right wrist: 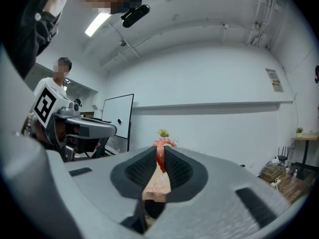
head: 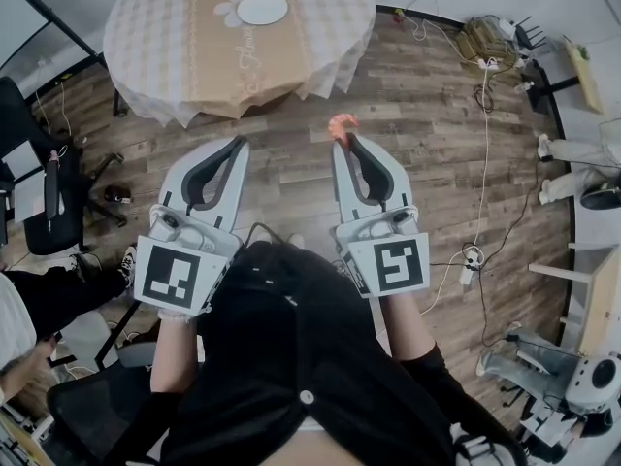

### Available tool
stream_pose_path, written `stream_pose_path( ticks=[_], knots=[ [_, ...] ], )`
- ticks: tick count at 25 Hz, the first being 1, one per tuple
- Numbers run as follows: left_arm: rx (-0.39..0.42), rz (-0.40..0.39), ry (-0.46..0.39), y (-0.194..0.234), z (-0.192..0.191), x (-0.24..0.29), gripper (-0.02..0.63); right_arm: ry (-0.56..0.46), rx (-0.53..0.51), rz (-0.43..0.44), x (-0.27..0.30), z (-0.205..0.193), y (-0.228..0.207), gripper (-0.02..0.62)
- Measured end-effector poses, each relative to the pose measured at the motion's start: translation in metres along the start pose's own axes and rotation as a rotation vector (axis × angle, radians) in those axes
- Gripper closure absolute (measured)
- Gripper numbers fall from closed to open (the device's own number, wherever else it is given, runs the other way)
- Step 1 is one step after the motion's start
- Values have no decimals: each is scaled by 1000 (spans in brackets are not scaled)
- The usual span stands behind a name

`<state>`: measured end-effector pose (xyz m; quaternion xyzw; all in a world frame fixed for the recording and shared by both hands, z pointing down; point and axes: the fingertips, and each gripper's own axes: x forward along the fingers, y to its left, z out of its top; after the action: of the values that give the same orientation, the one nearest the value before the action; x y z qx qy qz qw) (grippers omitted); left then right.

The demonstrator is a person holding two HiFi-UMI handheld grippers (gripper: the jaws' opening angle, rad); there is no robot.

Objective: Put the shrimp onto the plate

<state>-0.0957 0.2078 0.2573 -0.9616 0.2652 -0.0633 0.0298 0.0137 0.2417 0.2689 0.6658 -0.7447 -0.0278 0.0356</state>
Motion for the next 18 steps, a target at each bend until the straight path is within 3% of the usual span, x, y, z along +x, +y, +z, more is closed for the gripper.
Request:
stream_pose_path(
  ticks=[18],
  knots=[
    [15, 48, -10, -39, 4, -3, 603, -26, 13, 62, -26, -5, -11, 557]
  ],
)
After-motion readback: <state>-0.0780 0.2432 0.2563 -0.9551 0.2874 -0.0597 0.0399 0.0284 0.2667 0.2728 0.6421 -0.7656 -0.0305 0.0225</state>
